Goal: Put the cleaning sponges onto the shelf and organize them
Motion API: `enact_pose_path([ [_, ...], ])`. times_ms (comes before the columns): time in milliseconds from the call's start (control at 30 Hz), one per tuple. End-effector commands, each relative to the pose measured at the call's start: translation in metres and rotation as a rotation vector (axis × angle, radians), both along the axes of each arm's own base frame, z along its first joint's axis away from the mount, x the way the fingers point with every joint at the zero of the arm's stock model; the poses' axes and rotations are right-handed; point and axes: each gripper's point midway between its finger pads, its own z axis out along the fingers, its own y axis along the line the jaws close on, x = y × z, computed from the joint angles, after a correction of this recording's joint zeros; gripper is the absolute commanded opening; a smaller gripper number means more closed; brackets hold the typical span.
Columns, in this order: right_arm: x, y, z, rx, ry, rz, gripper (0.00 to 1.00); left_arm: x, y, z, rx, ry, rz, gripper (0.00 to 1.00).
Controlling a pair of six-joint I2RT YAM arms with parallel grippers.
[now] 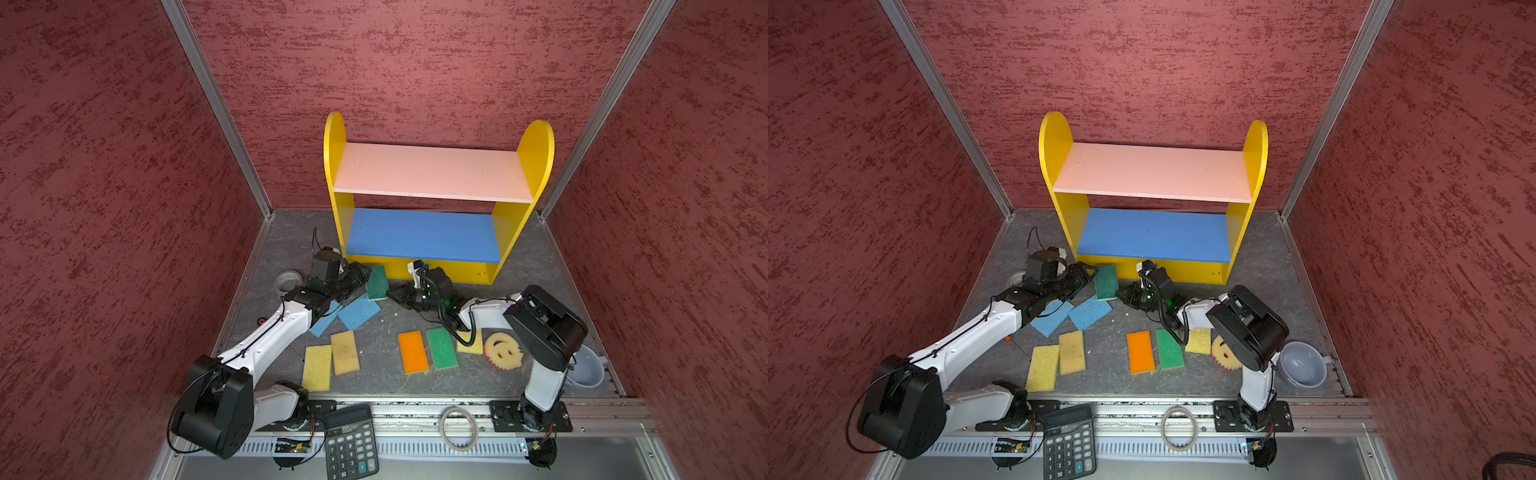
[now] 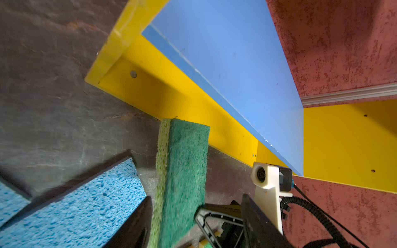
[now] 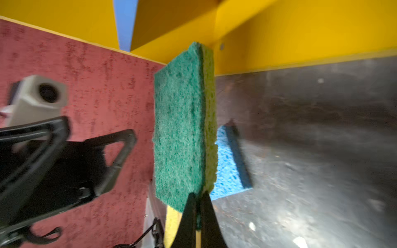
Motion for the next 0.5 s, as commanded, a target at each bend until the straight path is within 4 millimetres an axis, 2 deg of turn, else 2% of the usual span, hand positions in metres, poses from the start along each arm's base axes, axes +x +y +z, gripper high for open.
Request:
enact_pose_path([
  [0, 0.008, -0.023, -0.023, -0.222, -0.025, -0.080, 0.00, -0.004, 0.014, 0.018, 0.077, -0.050, 0.021, 0.70],
  [167, 0.015, -0.031, -0.039, -0.307, -0.045, -0.128, 0.00, -0.014, 0.019, 0.014, 0.106, -0.031, 0.016, 0.73],
  [467, 0.039, -0.024, -0.048, -0.356, -0.075, -0.191, 0.00, -0.031, 0.023, 0.011, 0.113, -0.034, 0.002, 0.81],
])
